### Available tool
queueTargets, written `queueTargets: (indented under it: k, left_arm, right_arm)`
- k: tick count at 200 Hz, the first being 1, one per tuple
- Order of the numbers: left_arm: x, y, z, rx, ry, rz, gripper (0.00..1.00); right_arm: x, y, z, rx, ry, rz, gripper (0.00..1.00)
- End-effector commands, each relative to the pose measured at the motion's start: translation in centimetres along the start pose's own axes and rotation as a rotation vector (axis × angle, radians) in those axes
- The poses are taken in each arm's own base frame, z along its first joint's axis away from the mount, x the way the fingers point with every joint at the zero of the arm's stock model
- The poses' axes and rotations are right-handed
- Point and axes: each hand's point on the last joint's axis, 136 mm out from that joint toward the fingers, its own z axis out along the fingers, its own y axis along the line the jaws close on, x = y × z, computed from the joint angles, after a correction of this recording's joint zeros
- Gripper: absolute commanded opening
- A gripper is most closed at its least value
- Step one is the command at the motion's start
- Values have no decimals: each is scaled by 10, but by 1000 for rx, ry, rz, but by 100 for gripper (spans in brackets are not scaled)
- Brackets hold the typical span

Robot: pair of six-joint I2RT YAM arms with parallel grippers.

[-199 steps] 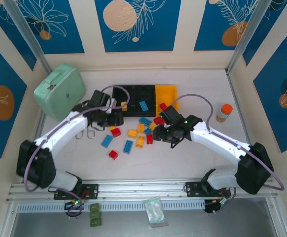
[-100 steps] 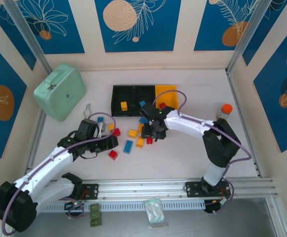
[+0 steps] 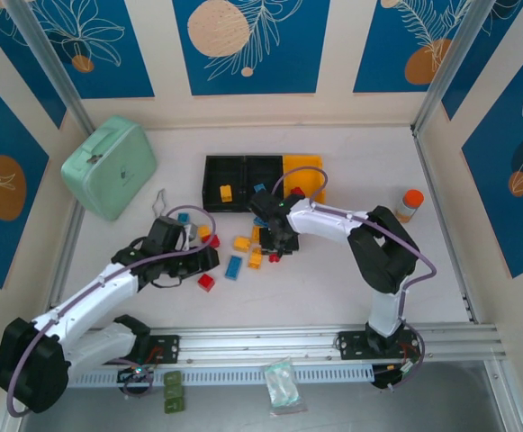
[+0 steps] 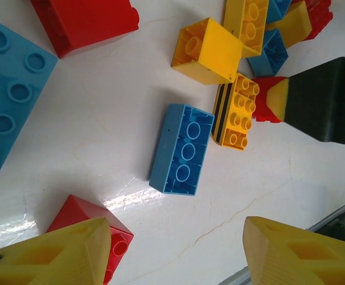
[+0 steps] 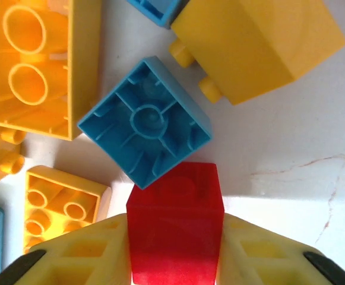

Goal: Sort the legos into containers by color
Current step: Pick up the lego from the center of the table, then place the lego in the container.

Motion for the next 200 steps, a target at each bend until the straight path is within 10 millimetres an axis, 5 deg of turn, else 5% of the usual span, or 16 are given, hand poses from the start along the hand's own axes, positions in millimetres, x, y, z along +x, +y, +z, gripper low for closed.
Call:
queueTargets:
  k: [1, 54, 92, 147, 200]
  left_arm:
    - [-5, -14, -1, 32, -15, 15, 60]
    - [-7, -28, 3, 53, -16, 48, 60]
    - [-11, -43, 8, 70, -14, 75, 60]
    - [-19, -74, 15, 99, -13, 126, 60]
    - [-18, -83, 26, 83, 17, 148, 60]
  right_arm:
    - [0, 1, -11, 3, -20, -15, 31]
    - [1, -3, -42, -24, -81, -25, 27]
    - [-16, -14, -77, -47, -156, -26, 26]
    - [-74, -43, -114, -71, -264, 23, 27]
    - [-141, -69, -118, -71, -307, 95, 27]
